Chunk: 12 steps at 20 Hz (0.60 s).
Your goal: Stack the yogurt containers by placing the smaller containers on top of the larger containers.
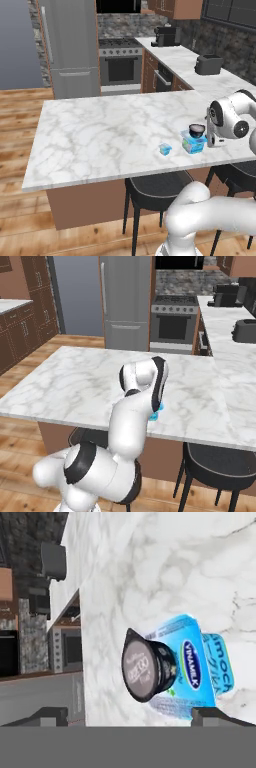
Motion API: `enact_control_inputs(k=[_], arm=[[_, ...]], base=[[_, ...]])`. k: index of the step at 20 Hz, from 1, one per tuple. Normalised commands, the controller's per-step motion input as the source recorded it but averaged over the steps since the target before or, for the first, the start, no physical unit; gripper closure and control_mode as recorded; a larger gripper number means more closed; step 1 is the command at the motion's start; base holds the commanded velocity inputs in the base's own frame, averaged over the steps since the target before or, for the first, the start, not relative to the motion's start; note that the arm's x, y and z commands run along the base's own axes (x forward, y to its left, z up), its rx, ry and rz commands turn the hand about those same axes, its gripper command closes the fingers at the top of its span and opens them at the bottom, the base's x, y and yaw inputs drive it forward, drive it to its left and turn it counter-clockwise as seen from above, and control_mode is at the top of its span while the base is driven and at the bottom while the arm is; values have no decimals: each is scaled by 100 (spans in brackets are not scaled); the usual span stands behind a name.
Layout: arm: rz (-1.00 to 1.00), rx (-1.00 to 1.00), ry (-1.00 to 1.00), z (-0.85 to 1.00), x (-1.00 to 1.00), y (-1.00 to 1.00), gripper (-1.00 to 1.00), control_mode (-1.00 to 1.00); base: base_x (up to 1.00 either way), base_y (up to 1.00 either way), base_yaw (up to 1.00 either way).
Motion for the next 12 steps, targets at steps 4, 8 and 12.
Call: enact_control_inputs(k=[4,8,12], arm=[[5,0,-6,99,-87,-1,-100,-100],[6,-10,-18,100,-82,0,-100,-100],[10,-16,-19,100,-39,21,-100,-100]], base=[[0,0,0],[0,0,0],[0,0,0]])
